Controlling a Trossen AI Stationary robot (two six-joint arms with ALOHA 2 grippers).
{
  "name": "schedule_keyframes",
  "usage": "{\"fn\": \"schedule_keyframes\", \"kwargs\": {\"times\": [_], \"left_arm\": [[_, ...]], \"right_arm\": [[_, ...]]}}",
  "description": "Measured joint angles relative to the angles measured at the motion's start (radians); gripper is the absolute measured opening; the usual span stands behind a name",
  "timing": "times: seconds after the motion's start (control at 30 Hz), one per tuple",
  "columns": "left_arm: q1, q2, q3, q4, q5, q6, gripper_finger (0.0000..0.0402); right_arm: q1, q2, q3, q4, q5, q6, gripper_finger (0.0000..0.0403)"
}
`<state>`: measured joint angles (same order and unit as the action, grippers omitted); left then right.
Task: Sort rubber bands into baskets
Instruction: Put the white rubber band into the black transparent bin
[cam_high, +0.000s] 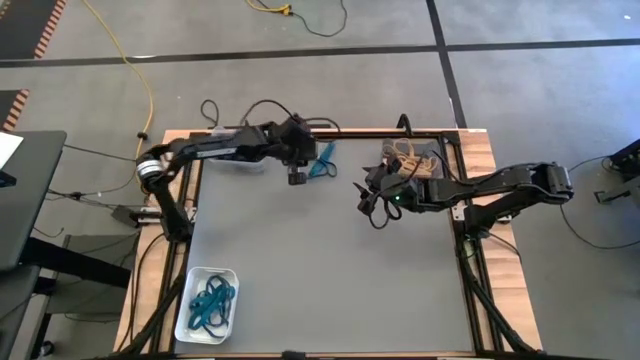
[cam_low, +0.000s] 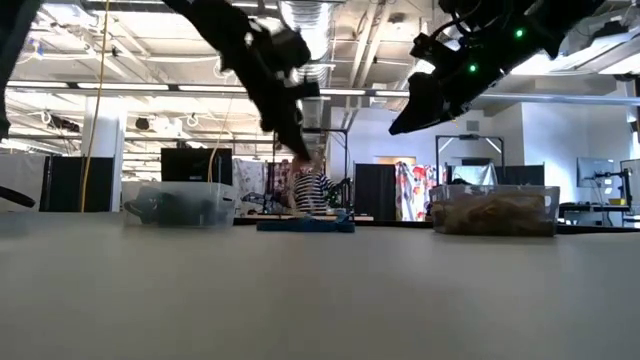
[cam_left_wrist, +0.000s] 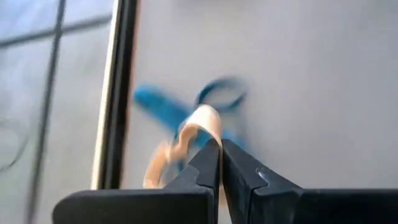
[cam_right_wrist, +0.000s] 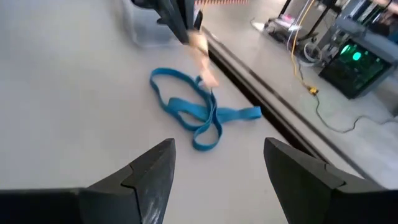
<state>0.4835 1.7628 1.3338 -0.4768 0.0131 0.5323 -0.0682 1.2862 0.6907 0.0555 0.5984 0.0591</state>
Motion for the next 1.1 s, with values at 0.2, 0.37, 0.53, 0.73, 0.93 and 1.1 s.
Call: {"fn": "schedule_keyframes", "kwargs": {"times": [0.2, 0.37, 0.53, 0.73, 0.93, 1.1], "left_arm": [[-0.032, -0.131, 0.0, 0.017, 0.254, -0.072, 0.0], [-0.079, -0.151, 0.0, 0.031, 0.375, -0.104, 0.0], [-0.143, -0.14, 0.0, 0.021, 0.38, -0.092, 0.0], [-0.185, -0.14, 0.0, 0.031, 0.321, -0.08, 0.0], [-0.187, -0.14, 0.0, 0.023, 0.325, -0.082, 0.0], [-0.191, -0.14, 0.0, 0.014, 0.334, -0.084, 0.0]], "right_arm": [[0.007, 0.048, -0.015, 0.168, 0.001, -0.109, 0.0275], [0.039, 0.146, -0.015, 0.407, -0.012, -0.237, 0.0275], [0.048, 0.217, -0.015, 0.577, -0.004, -0.279, 0.0275], [0.046, 0.27, 0.02, 0.571, -0.195, -0.278, 0.0275], [0.046, 0.308, 0.06, 0.568, -0.184, -0.273, 0.0274], [0.046, 0.304, 0.066, 0.564, -0.139, -0.273, 0.024]]}}
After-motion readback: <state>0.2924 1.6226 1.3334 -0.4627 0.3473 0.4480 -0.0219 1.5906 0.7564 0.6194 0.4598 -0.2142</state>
